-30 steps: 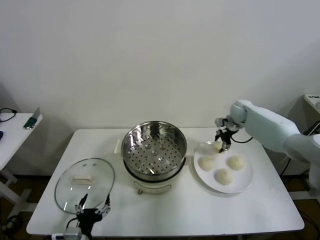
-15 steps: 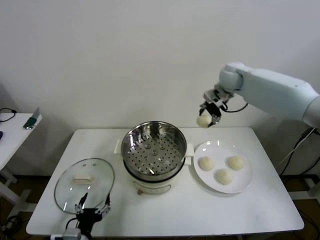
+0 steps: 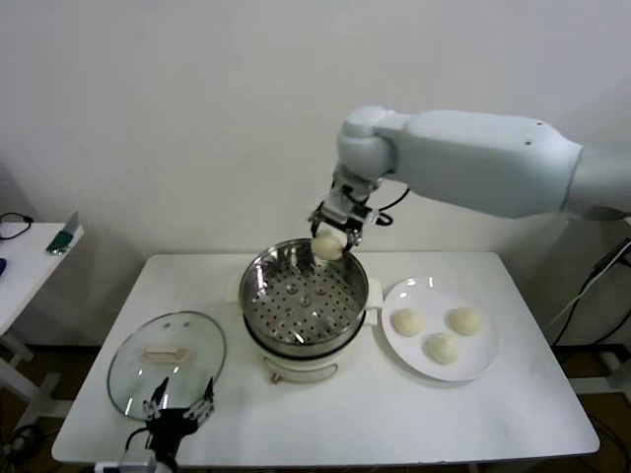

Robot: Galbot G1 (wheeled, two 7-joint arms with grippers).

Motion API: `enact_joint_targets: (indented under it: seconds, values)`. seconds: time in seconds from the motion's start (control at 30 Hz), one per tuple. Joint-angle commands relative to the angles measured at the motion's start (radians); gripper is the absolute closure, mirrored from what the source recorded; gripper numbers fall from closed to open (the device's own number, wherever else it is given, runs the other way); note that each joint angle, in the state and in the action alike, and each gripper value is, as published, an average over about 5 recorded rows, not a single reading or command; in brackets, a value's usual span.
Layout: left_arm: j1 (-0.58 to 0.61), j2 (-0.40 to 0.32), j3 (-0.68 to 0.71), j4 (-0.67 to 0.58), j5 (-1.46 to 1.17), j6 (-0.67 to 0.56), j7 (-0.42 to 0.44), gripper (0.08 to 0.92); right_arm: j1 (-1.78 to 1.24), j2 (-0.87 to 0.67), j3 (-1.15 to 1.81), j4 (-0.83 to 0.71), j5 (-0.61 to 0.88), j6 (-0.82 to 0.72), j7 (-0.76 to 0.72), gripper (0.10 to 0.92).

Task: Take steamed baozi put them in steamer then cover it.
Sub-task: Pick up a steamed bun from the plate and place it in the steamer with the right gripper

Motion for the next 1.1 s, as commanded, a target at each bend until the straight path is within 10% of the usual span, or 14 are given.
enact_joint_targets:
  seconds: [0.03, 0.73, 1.1]
  values:
    - [0.001, -0.004, 0.002, -0.001, 0.003, -0.002, 0.001, 0.177, -0.171, 0.067, 0.001, -0.026, -0.271, 0.042, 0.077, 0.338]
    - [-0.004, -0.009, 0.000, 0.004, 0.008, -0.006, -0.001, 0.177, -0.330, 0.119, 0.098, -0.246, -0.404, 0.086, 0.206, 0.324]
    - [0.001, -0.008, 0.005, -0.005, 0.013, -0.009, -0.001, 0.177, -0.176, 0.047, 0.050, -0.162, -0.171, 0.118, 0.129, 0.203]
